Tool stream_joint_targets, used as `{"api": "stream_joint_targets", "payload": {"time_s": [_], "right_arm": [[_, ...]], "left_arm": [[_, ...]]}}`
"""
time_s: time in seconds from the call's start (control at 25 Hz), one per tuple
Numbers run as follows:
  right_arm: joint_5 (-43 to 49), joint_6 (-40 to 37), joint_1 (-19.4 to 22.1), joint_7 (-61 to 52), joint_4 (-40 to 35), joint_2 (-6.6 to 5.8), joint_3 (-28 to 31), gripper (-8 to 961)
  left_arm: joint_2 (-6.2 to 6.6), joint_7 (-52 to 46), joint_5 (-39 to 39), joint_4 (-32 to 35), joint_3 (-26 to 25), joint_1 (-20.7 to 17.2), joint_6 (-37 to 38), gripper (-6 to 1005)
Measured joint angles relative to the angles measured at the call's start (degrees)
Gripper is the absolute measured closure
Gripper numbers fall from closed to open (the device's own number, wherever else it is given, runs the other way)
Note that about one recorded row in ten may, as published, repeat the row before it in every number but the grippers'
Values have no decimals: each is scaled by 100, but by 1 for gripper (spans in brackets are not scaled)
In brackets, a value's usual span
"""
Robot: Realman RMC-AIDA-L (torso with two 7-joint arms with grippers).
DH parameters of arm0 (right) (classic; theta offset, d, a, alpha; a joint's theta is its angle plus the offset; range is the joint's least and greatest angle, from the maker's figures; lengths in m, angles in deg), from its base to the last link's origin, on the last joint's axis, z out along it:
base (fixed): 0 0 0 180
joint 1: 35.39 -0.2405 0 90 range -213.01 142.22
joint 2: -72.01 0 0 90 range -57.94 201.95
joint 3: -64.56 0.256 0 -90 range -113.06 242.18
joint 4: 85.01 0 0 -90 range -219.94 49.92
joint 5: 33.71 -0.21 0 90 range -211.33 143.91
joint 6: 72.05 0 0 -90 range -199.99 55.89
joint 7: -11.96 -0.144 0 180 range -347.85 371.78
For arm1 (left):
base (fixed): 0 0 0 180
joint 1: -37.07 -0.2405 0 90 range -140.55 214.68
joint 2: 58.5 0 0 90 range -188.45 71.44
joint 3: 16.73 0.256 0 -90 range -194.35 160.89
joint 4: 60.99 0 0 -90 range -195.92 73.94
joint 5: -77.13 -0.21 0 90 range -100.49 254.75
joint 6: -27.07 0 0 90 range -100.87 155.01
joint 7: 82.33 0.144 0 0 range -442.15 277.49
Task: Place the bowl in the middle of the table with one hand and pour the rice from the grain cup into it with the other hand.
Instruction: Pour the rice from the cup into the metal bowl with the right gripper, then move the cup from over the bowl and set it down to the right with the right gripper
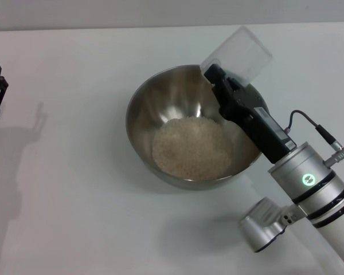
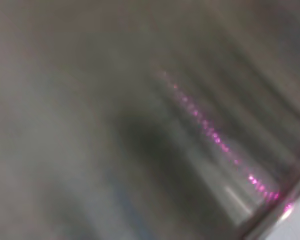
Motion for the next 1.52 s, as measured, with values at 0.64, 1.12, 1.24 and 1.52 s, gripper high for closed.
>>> {"api": "stream_joint_targets", "payload": {"time_s": [0.64,1.12,1.24,1.52], "right_arm": [[-48,-725,498,-5608,887,-1,878,947],[-49,-959,800,-12204,-459,-30,1646,946],[-50,-1058,887,-12499,-764,-30,1788,947],[-75,-709,932,-12719,-998,-24,1968,946]], "left_arm": [[-1,-2,7,-24,25,1,7,175],[3,-2,10,-47,41,0,14,175],[4,-2,12,-33,40,9,14,175],[5,-2,11,-25,41,63,14,174]]}}
